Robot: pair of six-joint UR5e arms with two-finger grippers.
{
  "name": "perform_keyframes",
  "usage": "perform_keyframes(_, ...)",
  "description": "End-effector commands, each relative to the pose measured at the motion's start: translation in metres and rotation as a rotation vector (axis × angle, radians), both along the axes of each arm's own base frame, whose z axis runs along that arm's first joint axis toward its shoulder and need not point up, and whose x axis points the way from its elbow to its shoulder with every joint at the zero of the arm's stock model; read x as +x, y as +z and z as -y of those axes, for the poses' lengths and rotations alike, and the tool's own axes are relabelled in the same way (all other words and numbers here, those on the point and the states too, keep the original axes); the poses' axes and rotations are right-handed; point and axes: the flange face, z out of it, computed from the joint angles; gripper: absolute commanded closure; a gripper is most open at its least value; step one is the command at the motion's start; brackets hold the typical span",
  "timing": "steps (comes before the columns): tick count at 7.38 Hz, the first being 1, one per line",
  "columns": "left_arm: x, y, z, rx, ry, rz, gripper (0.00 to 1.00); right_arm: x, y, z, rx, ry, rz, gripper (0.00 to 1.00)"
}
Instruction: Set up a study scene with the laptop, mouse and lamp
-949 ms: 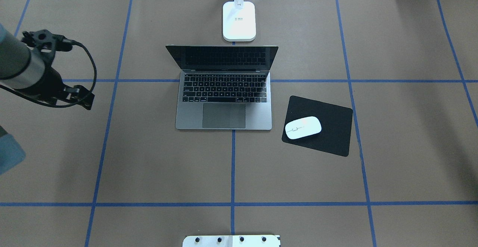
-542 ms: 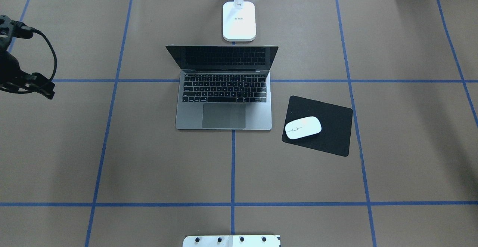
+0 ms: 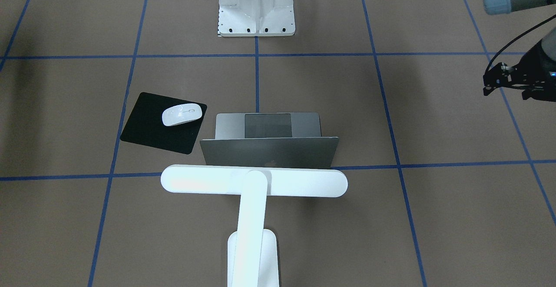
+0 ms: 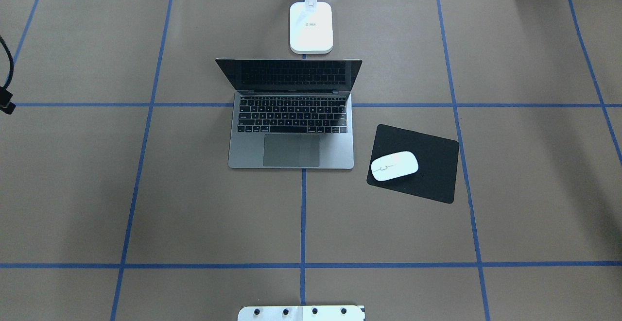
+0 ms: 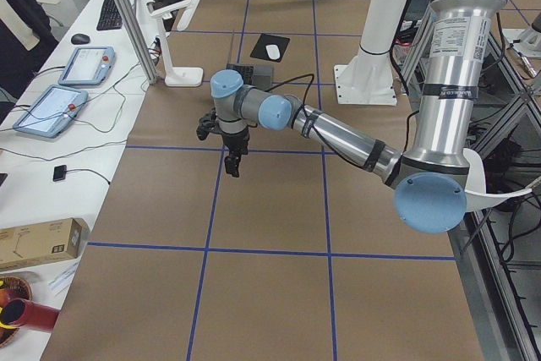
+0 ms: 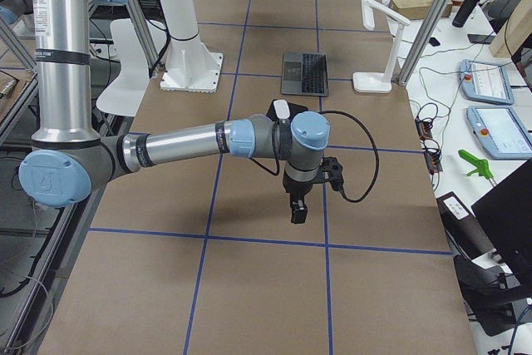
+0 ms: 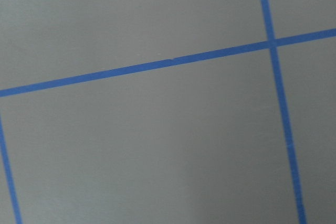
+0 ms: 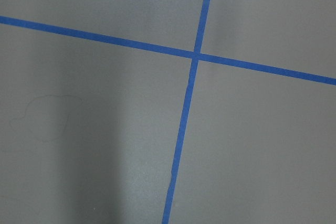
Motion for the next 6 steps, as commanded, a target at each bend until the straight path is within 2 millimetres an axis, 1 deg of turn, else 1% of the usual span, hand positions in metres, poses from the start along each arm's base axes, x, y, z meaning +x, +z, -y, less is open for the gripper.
perform_keyframes(1, -0.054, 0.049, 0.004, 0.007, 0.020, 0.022, 0.02, 0.002, 0.000, 0.002, -0.001, 0.004, 0.000, 0.00)
perform_keyframes(2, -0.084, 0.075, 0.008, 0.014, 0.033, 0.030, 0.01, 0.002, 0.000, 0.002, -0.001, 0.004, 0.001, 0.00)
perform_keyframes(3, -0.105, 0.094, 0.008, 0.012, 0.039, 0.034, 0.01, 0.002, 0.001, 0.001, -0.003, 0.006, 0.001, 0.00)
perform_keyframes(4, -0.129, 0.119, 0.006, 0.014, 0.044, 0.036, 0.01, 0.001, 0.001, 0.001, -0.005, 0.004, 0.001, 0.00)
perform_keyframes(6, -0.164, 0.166, 0.002, 0.029, 0.050, 0.034, 0.01, 0.001, 0.006, 0.001, -0.018, 0.009, 0.002, 0.00)
